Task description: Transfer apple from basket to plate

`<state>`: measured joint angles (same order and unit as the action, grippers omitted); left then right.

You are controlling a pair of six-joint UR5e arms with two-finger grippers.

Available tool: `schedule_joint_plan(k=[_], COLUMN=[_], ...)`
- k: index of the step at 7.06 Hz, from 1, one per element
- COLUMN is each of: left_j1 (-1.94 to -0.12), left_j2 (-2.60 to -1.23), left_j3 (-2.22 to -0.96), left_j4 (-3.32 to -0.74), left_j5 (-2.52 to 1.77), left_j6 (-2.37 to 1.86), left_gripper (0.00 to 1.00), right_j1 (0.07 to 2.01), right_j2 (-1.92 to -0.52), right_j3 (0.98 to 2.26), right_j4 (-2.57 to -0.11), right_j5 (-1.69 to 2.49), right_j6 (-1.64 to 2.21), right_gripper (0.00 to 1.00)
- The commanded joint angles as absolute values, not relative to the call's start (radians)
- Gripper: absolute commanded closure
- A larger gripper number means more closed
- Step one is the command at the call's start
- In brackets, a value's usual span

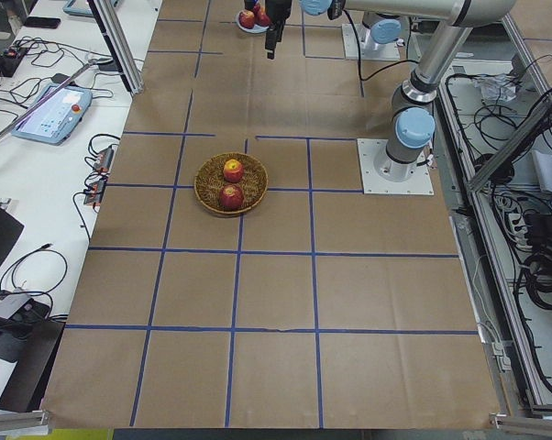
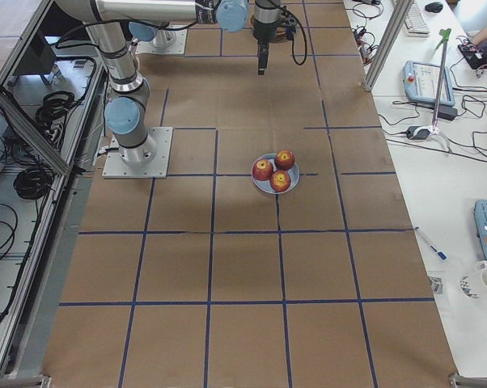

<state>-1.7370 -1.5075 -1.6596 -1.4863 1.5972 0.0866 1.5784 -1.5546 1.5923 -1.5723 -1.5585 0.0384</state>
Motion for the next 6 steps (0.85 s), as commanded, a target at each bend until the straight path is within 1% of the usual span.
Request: schedule_joint_plan(k=[1, 4, 5, 6], left_j1=[-1.738, -1.733, -1.694, -1.615], left_j2=[-1.506, -1.505, -1.505, -1.505], left_j3=[-1.66, -1.66, -1.66, -1.666], left_j4=[-1.486, -1.488, -1.488, -1.493], left_j5=[1.598, 1.6, 1.598, 1.595], left_j6=[0.087, 0.11, 0.189, 0.336], left_gripper=[0.01, 0.01, 0.01, 0.01], right_j1=[1.578, 1.578, 1.578, 1.578], right_j2=[-1.554, -1.554, -1.555, -1.554], right_j3=[1.592, 1.592, 1.592, 1.592], right_j4=[-1.572, -1.572, -1.572, -1.572], right_j5=[-1.559, -1.559, -1.559, -1.559], right_j6=[0.038, 0.038, 0.038, 0.038], right_gripper=[0.0, 0.0, 0.0, 0.0])
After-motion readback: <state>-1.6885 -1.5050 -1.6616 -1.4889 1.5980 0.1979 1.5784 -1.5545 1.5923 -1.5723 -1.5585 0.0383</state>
